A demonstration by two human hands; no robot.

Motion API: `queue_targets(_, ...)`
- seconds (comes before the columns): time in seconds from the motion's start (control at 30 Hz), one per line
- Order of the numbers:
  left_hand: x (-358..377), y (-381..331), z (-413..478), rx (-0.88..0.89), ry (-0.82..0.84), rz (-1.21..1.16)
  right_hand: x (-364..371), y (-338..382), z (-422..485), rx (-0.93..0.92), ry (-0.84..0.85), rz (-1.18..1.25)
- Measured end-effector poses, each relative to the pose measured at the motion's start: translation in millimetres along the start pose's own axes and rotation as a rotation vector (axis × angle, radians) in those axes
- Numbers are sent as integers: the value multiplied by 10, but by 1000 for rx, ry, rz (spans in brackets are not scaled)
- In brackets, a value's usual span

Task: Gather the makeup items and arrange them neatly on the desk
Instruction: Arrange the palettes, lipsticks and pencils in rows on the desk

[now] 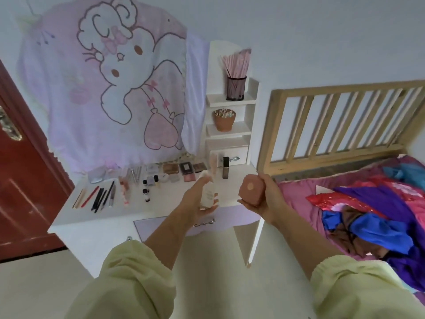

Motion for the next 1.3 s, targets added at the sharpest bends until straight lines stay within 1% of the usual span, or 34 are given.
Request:
queue_targets(0.23,280,-119,1155,-134,29,66,-41,293,1199,45,-34,-95)
queue_targets(0.37,475,-153,1933,-139,45,111,-107,444,2085,103,-17,-106)
queue_targets(0.43,526,-131,2245,-131,25,178,-140,485,2444,133,-8,-76)
queue_targets(0.5,554,-43,2592,-144,6,288,-180,531,2795,176,0,-126)
queue_targets(0.57,530,85,2874,-191,-3,436,-241,549,3045,209,-8,-242)
queue_targets(0.67,495,241,3233,-246,-50,635,-305,570,3423,251,-13,-506)
queue_targets(0.77,474,389,3573,-281,-90,793,-347,542,3815,287,39,-806)
queue_targets(0.83,461,447,3712,-290,-124,901,-364,473,4001,271,62,-905)
queue_targets(0.9,437,485,3808,-259,-156,1074,-363,396,4145,210,70,-976)
queue_targets(0.93,428,502,3839,-231,-160,1177,-363,352,4214,173,79,-1061)
queue_targets(1.0,394,527,3884,-174,-153,1335,-344,287,4282,120,116,-1329)
queue_targets(1.03,368,535,3905,-160,-151,1378,-327,257,4292,80,133,-1457)
queue_targets(1.07,337,542,3930,-153,-156,1408,-315,218,4301,38,161,-1563)
queue_targets(1.13,274,543,3954,-138,-174,1451,-306,139,4286,-58,200,-1673)
queue_targets(1.2,220,549,3983,-116,-182,1472,-320,63,4311,-138,218,-1730)
queue_targets(1.3,151,565,3989,-84,-180,1472,-327,-18,4329,-198,280,-1782)
Point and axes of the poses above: each hand's wrist, its own z-axis towards the middle knuckle, its own x-axis out of the palm, y = z × x, the point moved 2 cm from there along z, towards the middle knuckle, and after that the axes turned 1 degree about y, right-handed, at the moved point
